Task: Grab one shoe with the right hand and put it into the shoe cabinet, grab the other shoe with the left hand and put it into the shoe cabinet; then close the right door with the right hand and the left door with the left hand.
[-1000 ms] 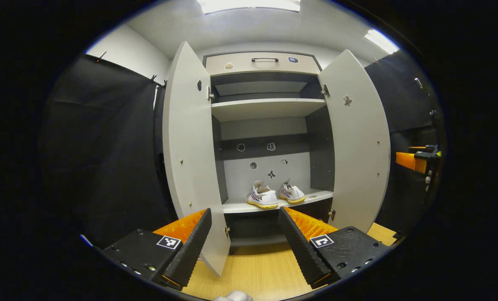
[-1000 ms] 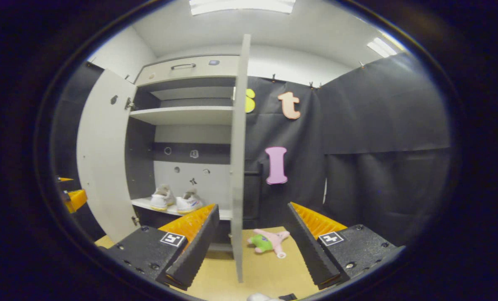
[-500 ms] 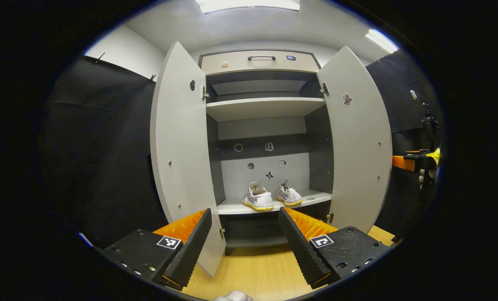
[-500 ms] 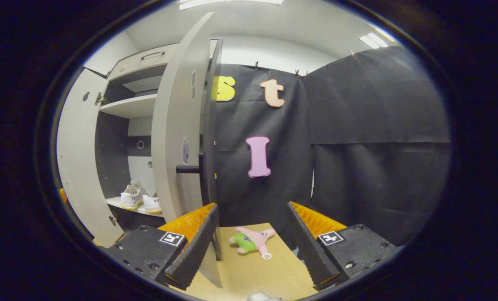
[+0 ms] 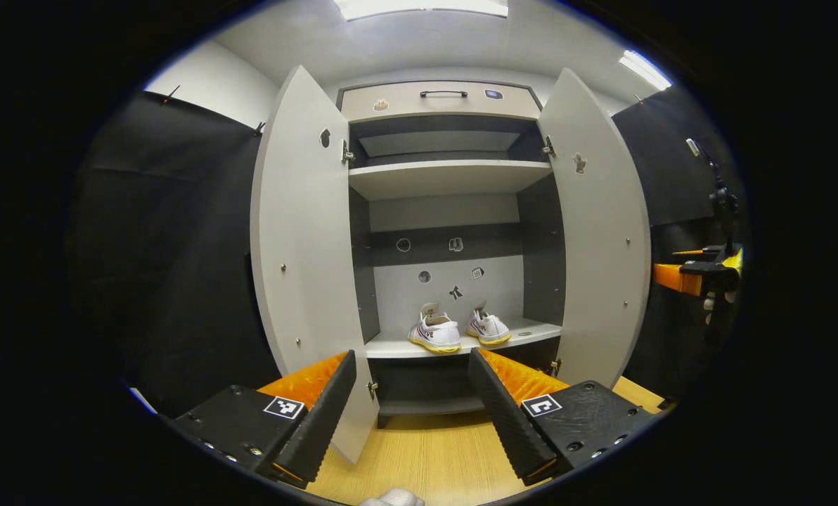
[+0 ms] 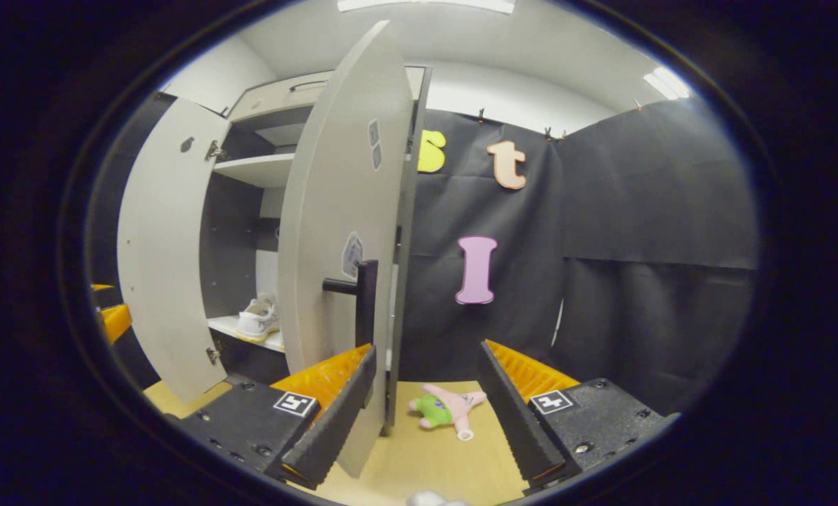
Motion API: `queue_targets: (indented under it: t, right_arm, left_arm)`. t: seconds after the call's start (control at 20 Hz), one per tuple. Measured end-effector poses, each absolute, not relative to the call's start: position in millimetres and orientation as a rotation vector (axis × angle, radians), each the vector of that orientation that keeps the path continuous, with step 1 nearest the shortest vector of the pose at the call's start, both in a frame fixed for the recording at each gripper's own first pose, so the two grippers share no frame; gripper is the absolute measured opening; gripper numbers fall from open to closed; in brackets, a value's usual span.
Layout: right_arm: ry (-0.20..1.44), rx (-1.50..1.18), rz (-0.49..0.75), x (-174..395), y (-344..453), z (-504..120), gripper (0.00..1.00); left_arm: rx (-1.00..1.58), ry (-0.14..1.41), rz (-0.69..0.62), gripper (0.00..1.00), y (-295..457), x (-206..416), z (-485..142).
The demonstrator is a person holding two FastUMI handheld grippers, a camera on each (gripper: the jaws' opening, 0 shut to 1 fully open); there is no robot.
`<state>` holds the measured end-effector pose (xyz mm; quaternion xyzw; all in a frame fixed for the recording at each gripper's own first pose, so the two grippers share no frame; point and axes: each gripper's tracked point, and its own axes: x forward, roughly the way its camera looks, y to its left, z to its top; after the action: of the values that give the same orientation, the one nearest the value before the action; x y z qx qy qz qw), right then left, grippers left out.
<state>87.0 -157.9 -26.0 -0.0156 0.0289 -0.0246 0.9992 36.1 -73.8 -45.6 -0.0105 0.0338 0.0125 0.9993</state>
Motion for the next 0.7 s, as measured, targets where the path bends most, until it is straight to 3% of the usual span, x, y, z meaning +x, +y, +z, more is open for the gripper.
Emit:
queue_targets:
  t: [0.3, 0.4, 0.7]
  right_arm:
    - [0.05, -0.055, 0.138, 113, -68, -26, 0.93]
    - [0.048, -0.044, 0.136, 114, -54, -23, 0.99]
    - [0.029, 0.025, 0.139, 103, -30, -15, 0.99]
  left_arm:
    - [-0.011, 0.065, 0.057, 0.96, -59, 32, -42]
    - [-0.016, 0.068, 0.067, 1.0, -53, 30, -42]
    - [-0.028, 0.064, 0.076, 0.96, -37, 27, -41]
